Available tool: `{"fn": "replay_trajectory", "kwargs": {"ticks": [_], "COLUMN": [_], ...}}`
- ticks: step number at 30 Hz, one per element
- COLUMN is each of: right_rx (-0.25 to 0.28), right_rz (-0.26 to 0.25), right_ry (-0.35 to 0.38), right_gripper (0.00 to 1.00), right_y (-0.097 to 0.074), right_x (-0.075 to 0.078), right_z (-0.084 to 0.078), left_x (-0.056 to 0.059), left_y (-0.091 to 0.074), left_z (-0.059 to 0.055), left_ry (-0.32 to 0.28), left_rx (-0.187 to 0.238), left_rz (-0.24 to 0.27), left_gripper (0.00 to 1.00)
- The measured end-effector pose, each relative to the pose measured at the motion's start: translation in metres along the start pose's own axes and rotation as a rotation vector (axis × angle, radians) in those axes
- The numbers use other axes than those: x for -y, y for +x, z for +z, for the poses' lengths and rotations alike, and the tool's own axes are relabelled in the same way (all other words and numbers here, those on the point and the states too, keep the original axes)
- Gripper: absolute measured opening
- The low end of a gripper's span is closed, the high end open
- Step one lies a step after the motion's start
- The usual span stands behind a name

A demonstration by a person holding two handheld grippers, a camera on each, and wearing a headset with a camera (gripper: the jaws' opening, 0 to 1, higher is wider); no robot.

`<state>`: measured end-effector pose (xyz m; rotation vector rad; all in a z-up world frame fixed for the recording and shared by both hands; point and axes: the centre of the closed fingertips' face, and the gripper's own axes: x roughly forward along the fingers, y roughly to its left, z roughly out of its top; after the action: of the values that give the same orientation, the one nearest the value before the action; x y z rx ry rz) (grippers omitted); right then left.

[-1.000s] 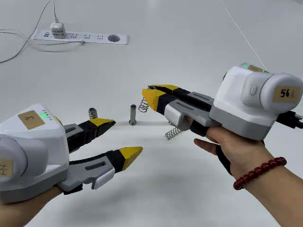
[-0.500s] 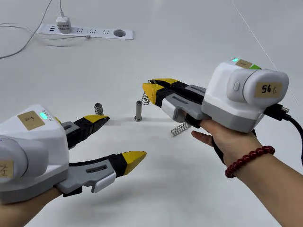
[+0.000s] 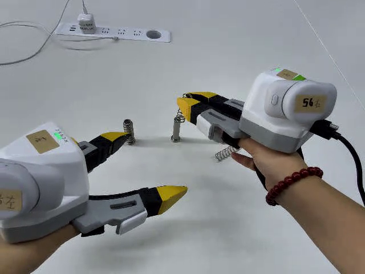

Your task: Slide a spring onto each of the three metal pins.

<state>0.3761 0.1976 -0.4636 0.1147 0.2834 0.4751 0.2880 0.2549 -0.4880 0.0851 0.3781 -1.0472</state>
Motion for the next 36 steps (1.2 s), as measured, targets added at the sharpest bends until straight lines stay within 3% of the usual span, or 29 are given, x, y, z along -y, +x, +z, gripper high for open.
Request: {"fn": "replay_trajectory", "kwargs": {"ticks": [13,36], "right_rx": [0.004,-0.060], "right_rz": [0.001,-0.007], "right_ry": [-0.024,-0.130], "right_gripper": [0.11,0.11], "right_y": [0.004,0.009], "right_x": [-0.003,-0.007], "right_z": [-0.002,-0.022], "left_x": [-0.007,-0.016], "left_y": [-0.001,-0.003], "left_z": [-0.003,-0.007], "left_ry": [-0.020,-0.050], "left_rx": [-0.005,-0.040], "left_rz": [0.035,0.067], "left_gripper": [0.91,1.00]}}
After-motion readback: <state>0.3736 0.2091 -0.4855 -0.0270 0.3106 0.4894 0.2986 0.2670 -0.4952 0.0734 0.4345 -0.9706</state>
